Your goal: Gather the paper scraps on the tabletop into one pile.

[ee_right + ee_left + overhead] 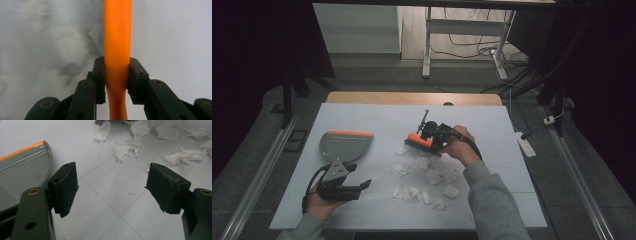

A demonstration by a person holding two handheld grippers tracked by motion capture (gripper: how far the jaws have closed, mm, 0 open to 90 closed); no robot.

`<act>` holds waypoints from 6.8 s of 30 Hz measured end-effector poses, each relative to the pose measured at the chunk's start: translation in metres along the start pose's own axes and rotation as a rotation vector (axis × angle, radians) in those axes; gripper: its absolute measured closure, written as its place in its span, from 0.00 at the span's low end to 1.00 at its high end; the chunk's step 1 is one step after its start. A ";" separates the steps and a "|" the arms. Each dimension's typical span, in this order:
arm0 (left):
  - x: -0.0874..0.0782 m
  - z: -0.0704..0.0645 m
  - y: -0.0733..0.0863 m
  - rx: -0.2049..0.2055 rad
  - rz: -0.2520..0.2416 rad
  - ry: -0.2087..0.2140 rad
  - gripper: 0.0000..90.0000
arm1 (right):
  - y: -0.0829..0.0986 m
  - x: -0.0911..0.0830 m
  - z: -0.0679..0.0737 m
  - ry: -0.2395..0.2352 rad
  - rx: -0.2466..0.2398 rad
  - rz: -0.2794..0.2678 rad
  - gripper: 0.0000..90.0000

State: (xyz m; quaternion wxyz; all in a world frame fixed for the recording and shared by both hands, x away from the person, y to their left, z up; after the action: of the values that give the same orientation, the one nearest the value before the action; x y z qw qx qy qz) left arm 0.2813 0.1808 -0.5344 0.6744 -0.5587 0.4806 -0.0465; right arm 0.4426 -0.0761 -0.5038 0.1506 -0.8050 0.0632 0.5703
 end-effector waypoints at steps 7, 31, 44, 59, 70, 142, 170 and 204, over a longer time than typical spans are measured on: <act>0.000 0.000 0.000 -0.006 -0.001 -0.002 0.29 | 0.010 -0.028 -0.003 -0.022 0.058 -0.126 0.79; -0.006 0.009 0.004 -0.046 -0.025 -0.023 0.29 | -0.039 0.014 -0.013 0.052 -0.107 -0.015 0.79; -0.006 0.009 0.005 -0.046 -0.016 -0.029 0.29 | -0.014 -0.024 0.012 0.048 -0.188 -0.103 0.79; -0.007 0.010 0.005 -0.044 -0.015 -0.034 0.29 | -0.012 -0.056 0.013 -0.024 0.103 -0.288 0.79; -0.010 0.012 0.006 -0.051 -0.022 -0.041 0.29 | -0.024 -0.062 0.032 -0.053 0.175 -0.274 0.79; -0.015 0.021 0.010 -0.073 -0.026 -0.060 0.29 | 0.012 -0.041 0.079 -0.205 0.292 -0.178 0.79; -0.012 0.020 0.011 -0.070 -0.016 -0.059 0.29 | 0.041 -0.043 0.106 -0.134 -0.015 -0.046 0.79; -0.010 0.019 0.011 -0.069 -0.010 -0.057 0.29 | 0.076 -0.039 0.072 -0.141 -0.150 -0.046 0.79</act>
State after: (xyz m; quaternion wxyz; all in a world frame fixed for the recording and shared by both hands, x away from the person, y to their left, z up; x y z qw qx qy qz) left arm 0.2839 0.2039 -0.5391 0.6681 -0.5849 0.4597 -0.0172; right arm 0.3437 -0.1277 -0.5025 0.1071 -0.7731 -0.0088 0.6251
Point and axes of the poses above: each handheld gripper's, and its own axes: x roughly forward along the jaws, y roughly out of its underside, z roughly to its left, the point moved 6 cm from there along x, roughly forward along the jaws, and after that the axes turned 6 degrees about y, right-handed, at the moved point
